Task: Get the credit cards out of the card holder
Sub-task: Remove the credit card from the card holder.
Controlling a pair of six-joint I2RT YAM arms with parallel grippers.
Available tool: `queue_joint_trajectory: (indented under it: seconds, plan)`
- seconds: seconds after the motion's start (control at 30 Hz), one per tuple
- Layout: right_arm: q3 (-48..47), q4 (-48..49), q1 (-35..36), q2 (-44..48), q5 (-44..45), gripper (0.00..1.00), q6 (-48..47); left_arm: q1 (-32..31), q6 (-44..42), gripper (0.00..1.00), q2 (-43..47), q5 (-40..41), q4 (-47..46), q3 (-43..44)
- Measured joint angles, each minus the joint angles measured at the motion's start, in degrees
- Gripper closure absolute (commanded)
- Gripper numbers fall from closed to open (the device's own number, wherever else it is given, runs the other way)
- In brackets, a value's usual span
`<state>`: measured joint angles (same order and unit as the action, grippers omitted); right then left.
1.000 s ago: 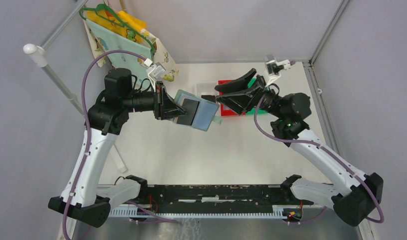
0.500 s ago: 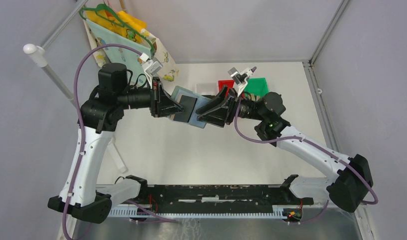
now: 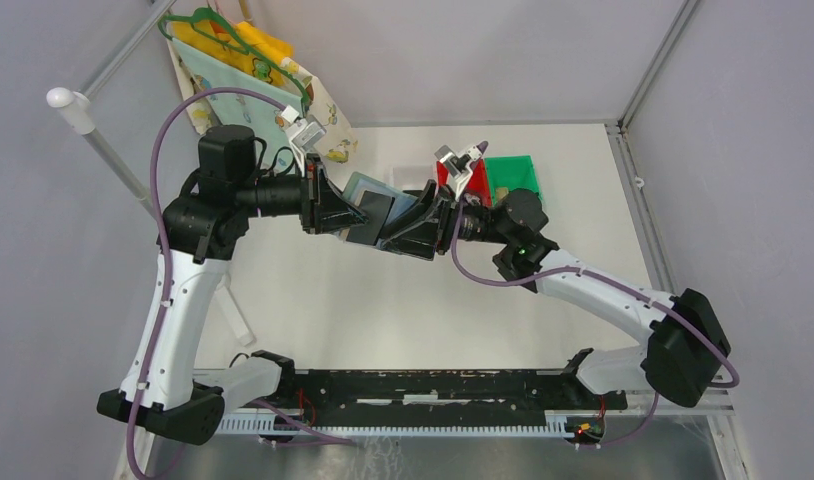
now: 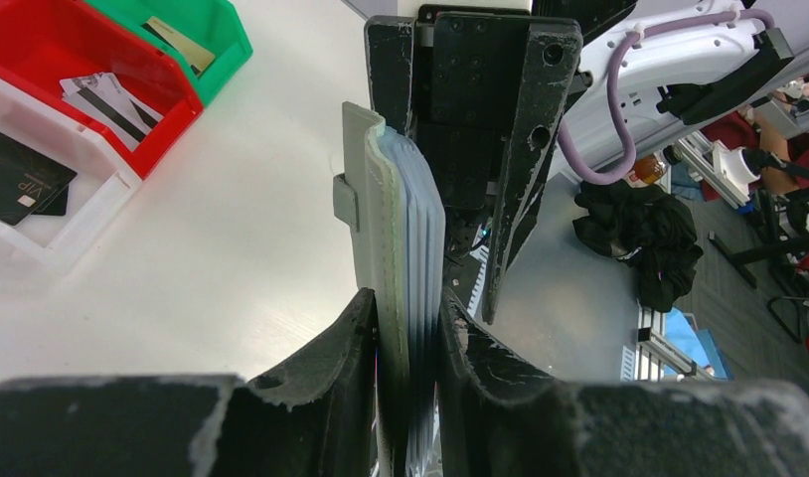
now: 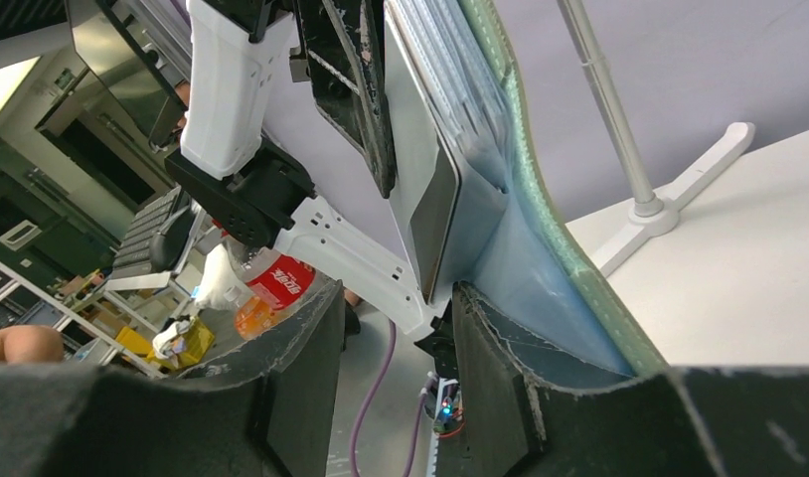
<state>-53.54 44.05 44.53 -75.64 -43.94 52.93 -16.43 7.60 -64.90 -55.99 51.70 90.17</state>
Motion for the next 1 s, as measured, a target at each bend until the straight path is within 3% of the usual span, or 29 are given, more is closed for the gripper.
queue_joint_trajectory:
  seconds: [0.23,0.4,0.57,0.7,1.0]
  plan:
    - [0.0,5.3,0.6,-2.6,-0.2,0.59,3.4,0.3,0.0,0.98,0.0,0.0,0.0,0.0]
    - [0.0,8.8,0.6,-4.0,-1.0,0.69,6.9,0.4,-0.1,0.87,-0.1,-0.9,0.3,0.0]
    - [0.0,12.2,0.5,-6.1,-2.4,0.71,10.5,1.0,-1.1,0.75,-1.1,-3.9,1.4,0.1]
    - [0.0,12.2,0.5,-6.7,-3.1,0.76,11.3,1.3,-2.4,0.68,-2.3,-5.5,2.8,0.2]
    - [0.0,8.1,0.7,-5.7,-3.0,0.95,8.7,1.4,-4.7,0.64,-2.4,-8.8,3.7,-0.6]
